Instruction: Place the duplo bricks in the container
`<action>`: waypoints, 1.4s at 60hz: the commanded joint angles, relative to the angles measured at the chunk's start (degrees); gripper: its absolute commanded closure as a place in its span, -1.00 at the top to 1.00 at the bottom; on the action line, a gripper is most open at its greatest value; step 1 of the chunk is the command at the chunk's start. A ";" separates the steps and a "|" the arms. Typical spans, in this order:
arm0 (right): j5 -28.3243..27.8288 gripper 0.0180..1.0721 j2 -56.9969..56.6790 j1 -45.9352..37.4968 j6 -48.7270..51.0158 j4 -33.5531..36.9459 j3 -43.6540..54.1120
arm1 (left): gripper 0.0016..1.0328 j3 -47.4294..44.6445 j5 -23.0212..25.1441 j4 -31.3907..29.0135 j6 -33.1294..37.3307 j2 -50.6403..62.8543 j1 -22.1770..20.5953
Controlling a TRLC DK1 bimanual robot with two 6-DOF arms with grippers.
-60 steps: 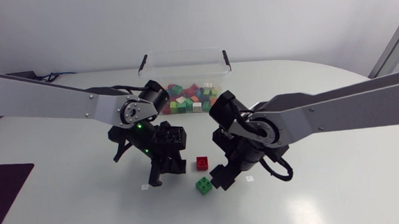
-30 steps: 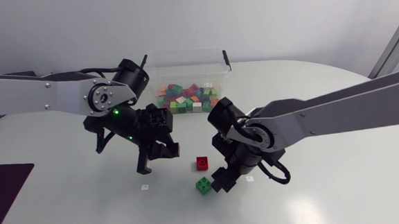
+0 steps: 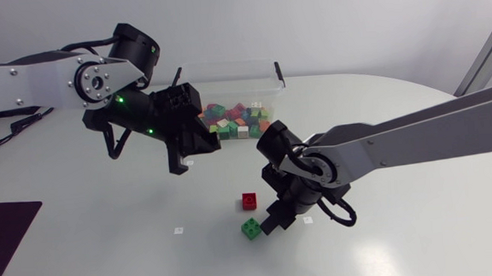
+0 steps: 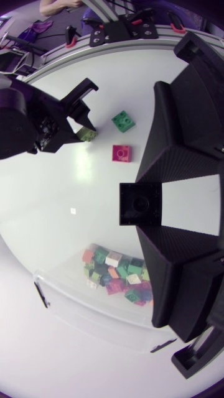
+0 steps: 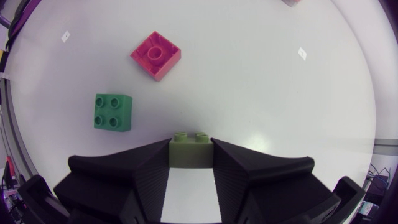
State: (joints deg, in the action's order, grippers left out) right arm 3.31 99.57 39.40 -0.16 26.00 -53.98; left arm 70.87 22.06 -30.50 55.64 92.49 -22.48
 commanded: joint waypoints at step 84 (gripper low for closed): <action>-2.78 -0.45 1.59 -9.51 -6.43 3.09 -34.18 | 0.51 28.18 -6.33 28.66 -36.83 25.81 8.33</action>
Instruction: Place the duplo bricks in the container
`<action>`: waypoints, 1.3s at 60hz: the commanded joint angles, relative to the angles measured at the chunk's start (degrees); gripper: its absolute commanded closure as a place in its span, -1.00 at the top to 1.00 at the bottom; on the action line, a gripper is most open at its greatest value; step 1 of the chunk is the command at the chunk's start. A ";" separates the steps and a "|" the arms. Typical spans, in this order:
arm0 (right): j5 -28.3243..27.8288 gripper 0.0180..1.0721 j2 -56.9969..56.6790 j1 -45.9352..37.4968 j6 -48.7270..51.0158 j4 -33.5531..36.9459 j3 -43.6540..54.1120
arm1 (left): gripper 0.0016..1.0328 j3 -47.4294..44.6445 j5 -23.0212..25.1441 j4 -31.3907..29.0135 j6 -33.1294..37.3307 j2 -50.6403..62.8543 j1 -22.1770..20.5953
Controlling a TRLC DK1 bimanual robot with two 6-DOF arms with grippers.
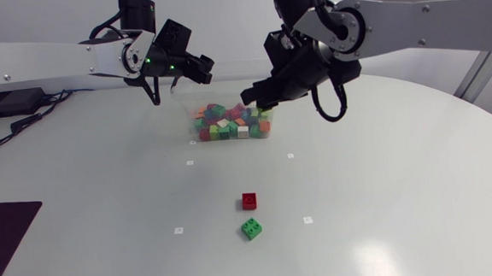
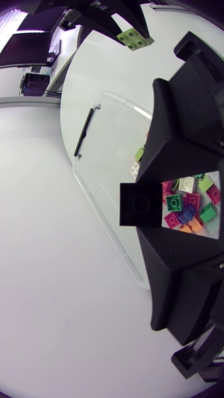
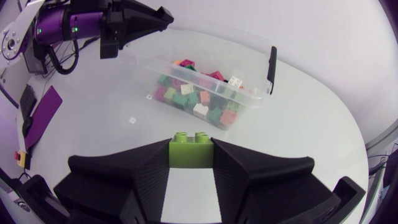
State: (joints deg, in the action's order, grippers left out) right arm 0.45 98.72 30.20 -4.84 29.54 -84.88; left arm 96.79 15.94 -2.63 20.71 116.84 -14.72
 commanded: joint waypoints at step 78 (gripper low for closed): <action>4.39 0.73 26.35 -3.21 -1.75 5.09 -35.09 | 0.89 -42.56 4.71 -7.39 22.80 -34.48 -5.05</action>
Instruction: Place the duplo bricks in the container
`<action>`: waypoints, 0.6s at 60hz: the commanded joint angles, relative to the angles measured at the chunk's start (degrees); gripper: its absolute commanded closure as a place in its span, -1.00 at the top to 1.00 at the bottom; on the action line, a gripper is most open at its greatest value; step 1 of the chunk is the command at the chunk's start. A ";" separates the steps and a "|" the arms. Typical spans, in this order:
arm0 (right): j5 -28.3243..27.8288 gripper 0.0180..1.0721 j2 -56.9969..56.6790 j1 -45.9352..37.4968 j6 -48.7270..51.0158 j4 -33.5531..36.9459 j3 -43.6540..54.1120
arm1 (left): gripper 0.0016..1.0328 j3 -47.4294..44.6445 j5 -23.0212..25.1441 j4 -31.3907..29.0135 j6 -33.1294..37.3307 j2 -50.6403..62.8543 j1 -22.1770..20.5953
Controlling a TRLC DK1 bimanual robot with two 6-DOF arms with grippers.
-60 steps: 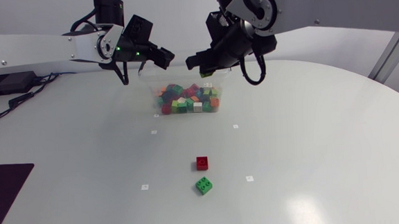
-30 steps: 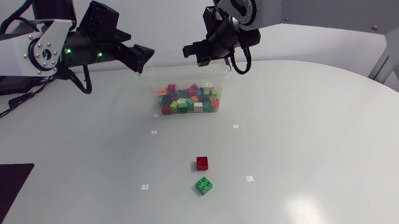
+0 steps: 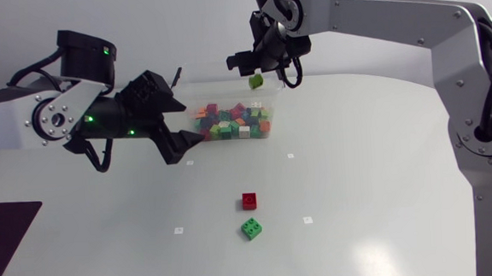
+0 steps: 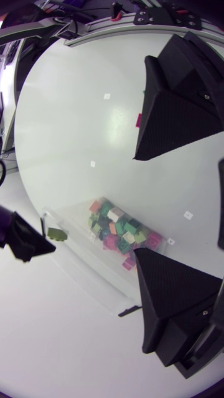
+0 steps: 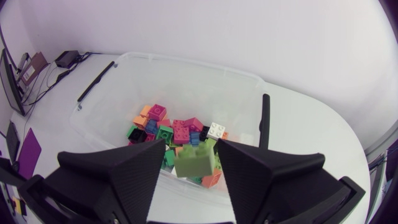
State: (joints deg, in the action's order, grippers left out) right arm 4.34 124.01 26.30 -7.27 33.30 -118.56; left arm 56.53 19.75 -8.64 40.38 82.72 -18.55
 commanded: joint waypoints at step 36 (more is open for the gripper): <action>-4.34 0.80 -26.45 -3.10 7.79 -4.82 28.04 | 0.89 -5.03 0.91 -6.03 12.18 7.02 -7.91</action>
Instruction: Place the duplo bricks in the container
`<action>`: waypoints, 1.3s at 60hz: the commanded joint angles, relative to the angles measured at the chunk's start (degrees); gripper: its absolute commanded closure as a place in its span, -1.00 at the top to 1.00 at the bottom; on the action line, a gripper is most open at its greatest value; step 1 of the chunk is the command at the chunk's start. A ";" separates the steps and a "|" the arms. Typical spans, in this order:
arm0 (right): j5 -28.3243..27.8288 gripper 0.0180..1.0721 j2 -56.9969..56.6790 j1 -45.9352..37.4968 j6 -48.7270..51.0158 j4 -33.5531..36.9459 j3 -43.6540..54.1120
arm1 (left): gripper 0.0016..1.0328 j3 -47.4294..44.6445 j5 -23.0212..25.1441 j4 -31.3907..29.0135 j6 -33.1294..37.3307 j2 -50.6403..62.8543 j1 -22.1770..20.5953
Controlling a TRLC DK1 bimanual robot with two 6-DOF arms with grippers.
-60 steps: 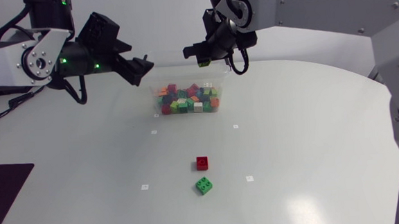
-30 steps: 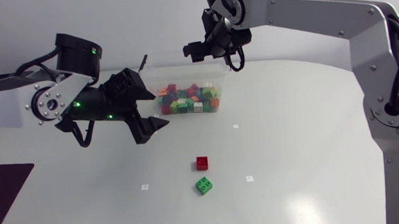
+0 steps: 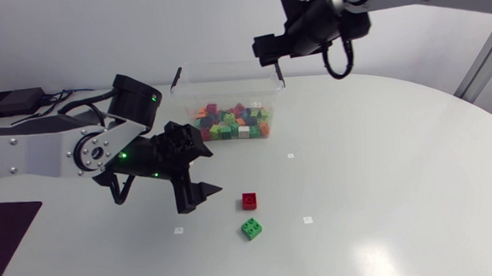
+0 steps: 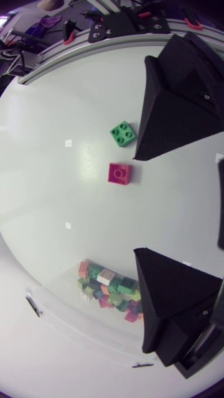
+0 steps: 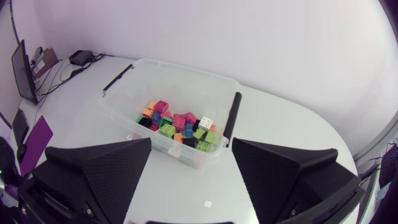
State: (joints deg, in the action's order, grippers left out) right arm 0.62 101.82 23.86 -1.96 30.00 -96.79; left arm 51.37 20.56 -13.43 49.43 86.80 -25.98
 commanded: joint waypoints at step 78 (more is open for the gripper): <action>-3.61 0.80 -32.65 4.53 8.99 -12.95 55.66 | 0.66 27.11 -1.22 -21.11 8.14 29.65 -8.39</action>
State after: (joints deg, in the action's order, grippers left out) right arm -3.01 70.41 28.03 6.90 17.67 -43.00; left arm 77.12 19.44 -33.61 58.28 114.93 -33.43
